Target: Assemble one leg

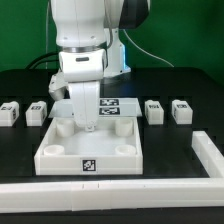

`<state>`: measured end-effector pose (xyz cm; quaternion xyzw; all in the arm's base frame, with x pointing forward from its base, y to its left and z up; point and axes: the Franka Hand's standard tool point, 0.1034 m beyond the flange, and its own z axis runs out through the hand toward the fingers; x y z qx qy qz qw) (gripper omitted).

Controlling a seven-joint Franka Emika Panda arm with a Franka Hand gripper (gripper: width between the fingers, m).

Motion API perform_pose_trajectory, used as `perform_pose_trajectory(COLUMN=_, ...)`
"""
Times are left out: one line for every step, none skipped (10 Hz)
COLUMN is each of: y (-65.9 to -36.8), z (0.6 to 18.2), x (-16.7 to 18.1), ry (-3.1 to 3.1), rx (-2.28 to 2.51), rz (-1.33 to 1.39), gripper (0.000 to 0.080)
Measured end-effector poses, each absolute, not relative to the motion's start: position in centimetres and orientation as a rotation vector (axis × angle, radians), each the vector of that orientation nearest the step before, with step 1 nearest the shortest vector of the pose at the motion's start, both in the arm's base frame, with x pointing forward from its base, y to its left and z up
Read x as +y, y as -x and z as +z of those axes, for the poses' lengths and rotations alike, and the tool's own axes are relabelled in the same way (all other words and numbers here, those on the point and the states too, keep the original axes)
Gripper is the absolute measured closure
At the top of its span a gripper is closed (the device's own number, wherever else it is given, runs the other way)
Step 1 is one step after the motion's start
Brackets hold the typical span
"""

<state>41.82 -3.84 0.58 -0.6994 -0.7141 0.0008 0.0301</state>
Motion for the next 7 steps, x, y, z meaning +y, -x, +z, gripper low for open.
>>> perform_pose_trajectory(y=-41.98, z=0.65, x=-3.89, ry=2.162, rx=-2.203, rz=-0.004, gripper=0.0739)
perform_pose_trajectory(y=-42.03, z=0.67, x=-3.91, ry=2.164, rx=-2.204, rz=-0.007, gripper=0.0739)
perform_pose_trajectory(y=-42.03, z=0.67, x=-3.92, ry=2.165, rx=-2.204, rz=-0.007, gripper=0.0739)
perform_pose_trajectory(y=-42.04, z=0.67, x=-3.92, ry=2.165, rx=-2.204, rz=-0.007, gripper=0.0739)
perform_pose_trajectory(y=-42.04, z=0.67, x=-3.92, ry=2.165, rx=-2.204, rz=-0.007, gripper=0.0739)
perform_pose_trajectory(y=-42.04, z=0.67, x=-3.92, ry=2.165, rx=-2.204, rz=-0.007, gripper=0.0739)
perform_pose_trajectory(y=-42.04, z=0.67, x=-3.92, ry=2.165, rx=-2.204, rz=-0.007, gripper=0.0739)
